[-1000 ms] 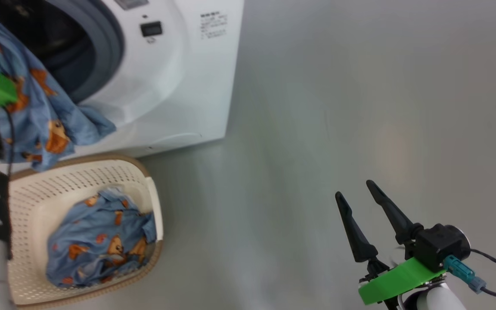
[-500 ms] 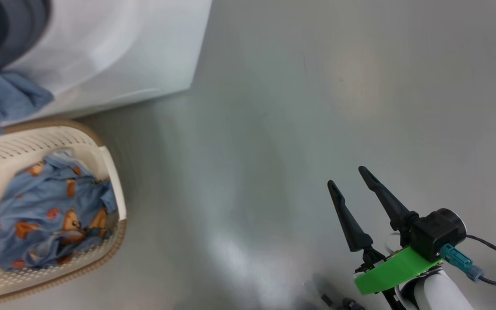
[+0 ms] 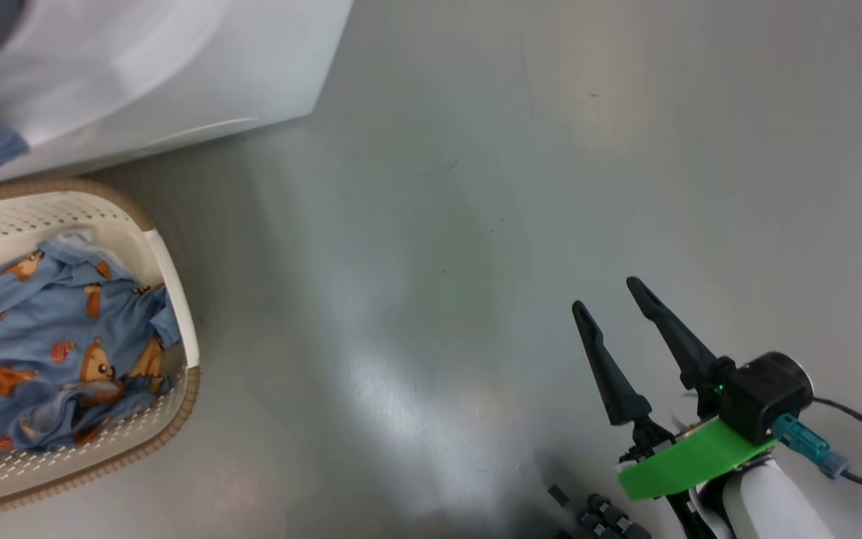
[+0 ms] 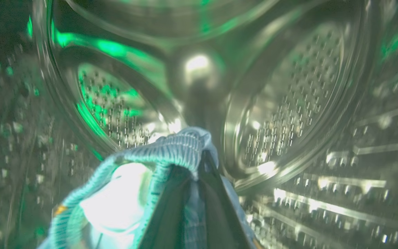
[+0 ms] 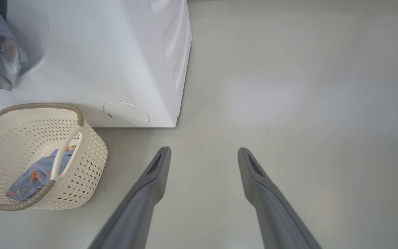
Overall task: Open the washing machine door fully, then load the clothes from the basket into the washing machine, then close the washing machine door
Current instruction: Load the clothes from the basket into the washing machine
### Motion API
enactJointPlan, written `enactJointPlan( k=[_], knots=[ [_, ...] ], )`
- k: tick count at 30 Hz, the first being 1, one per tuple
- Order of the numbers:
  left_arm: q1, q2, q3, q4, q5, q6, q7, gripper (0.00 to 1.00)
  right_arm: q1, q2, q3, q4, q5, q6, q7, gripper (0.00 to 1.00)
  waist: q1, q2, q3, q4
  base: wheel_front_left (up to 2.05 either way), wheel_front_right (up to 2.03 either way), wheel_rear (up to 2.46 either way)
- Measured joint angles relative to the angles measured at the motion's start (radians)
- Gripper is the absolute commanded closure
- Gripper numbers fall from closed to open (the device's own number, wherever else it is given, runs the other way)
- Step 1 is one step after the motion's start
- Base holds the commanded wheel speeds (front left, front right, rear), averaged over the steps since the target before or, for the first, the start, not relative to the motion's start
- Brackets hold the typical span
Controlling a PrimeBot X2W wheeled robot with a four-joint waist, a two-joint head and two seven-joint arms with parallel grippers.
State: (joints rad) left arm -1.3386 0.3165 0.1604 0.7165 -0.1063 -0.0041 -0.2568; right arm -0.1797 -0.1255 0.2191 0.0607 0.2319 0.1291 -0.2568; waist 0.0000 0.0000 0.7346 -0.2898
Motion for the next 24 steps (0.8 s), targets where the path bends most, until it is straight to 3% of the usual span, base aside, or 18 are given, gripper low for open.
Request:
enactJointPlan(
  k=[6, 7, 10, 11, 12, 20, 24],
  knots=[
    [0.000, -0.009, -0.007, 0.217, 0.017, 0.028, 0.000, 1.00, -0.012, 0.001, 0.006, 0.006, 0.002, 0.000, 0.000, 0.00, 0.0000, 0.0000, -0.014, 0.014, 0.00, 0.00, 0.00],
    [-0.001, -0.009, -0.009, 0.244, 0.017, 0.029, 0.000, 0.94, -0.012, 0.001, 0.005, 0.006, 0.004, 0.000, 0.000, 0.00, 0.0000, 0.0000, -0.017, 0.016, 0.00, 0.00, 0.00],
    [-0.018, -0.011, -0.029, 0.304, 0.024, 0.029, 0.000, 0.52, -0.012, 0.002, 0.002, 0.006, 0.009, 0.000, 0.000, 0.00, 0.0000, 0.0000, -0.028, 0.026, 0.00, 0.00, 0.00],
    [-0.026, -0.019, -0.039, 0.334, 0.028, 0.025, 0.000, 0.16, -0.012, 0.002, -0.001, 0.009, 0.009, 0.000, 0.000, 0.00, 0.0000, 0.0000, -0.035, 0.033, 0.00, 0.00, 0.00],
    [-0.026, -0.019, -0.039, 0.334, 0.028, 0.025, 0.000, 0.00, -0.012, 0.002, -0.001, 0.009, 0.009, 0.000, 0.000, 0.00, 0.0000, 0.0000, -0.035, 0.033, 0.00, 0.00, 0.00],
    [-0.035, -0.061, -0.058, 0.435, 0.028, 0.039, 0.000, 0.00, -0.012, 0.004, -0.009, 0.015, 0.009, 0.000, 0.000, 0.00, 0.0000, 0.0000, -0.075, 0.062, 0.00, 0.00, 0.00],
    [-0.035, -0.081, -0.062, 0.478, 0.027, 0.067, 0.000, 0.00, -0.011, 0.004, -0.011, 0.018, 0.009, 0.000, 0.000, 0.00, 0.0000, 0.0000, -0.099, 0.078, 0.00, 0.00, 0.00]
  ],
)
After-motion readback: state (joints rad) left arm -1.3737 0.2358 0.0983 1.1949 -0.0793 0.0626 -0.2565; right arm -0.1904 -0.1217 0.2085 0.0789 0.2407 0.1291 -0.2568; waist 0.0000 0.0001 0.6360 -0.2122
